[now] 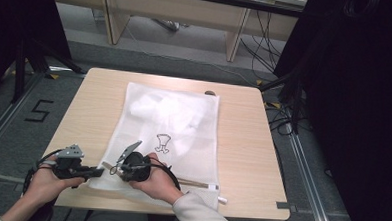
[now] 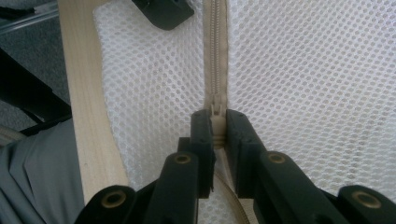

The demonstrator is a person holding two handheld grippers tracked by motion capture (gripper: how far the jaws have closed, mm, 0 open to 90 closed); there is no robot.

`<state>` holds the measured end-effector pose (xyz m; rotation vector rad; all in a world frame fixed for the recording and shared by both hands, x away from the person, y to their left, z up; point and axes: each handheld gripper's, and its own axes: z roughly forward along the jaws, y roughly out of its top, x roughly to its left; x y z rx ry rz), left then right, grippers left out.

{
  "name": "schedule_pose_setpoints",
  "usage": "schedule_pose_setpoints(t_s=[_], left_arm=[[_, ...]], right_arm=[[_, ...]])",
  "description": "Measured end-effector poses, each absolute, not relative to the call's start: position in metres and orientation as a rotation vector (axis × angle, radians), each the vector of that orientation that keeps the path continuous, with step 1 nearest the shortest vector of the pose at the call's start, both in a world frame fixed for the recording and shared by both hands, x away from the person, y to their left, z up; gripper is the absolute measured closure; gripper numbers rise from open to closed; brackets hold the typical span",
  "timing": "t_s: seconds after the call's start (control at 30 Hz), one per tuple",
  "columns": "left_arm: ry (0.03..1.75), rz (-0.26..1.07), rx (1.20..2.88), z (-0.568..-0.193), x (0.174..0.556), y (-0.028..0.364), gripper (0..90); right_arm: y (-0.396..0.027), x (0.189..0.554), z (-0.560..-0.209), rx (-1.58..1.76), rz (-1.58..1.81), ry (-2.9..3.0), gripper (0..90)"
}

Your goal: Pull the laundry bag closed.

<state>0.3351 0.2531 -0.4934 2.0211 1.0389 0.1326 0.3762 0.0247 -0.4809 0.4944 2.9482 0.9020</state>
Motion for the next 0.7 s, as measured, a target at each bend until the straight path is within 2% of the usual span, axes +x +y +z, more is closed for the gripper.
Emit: schedule_pose_setpoints(t_s=[0.7], left_arm=[[1.041, 0.147, 2.019, -0.4947, 0.3353, 0.2525, 85.7]], right_arm=[[0.0178, 0.3748, -0.4815, 0.505, 0.881, 2.95, 82.4]])
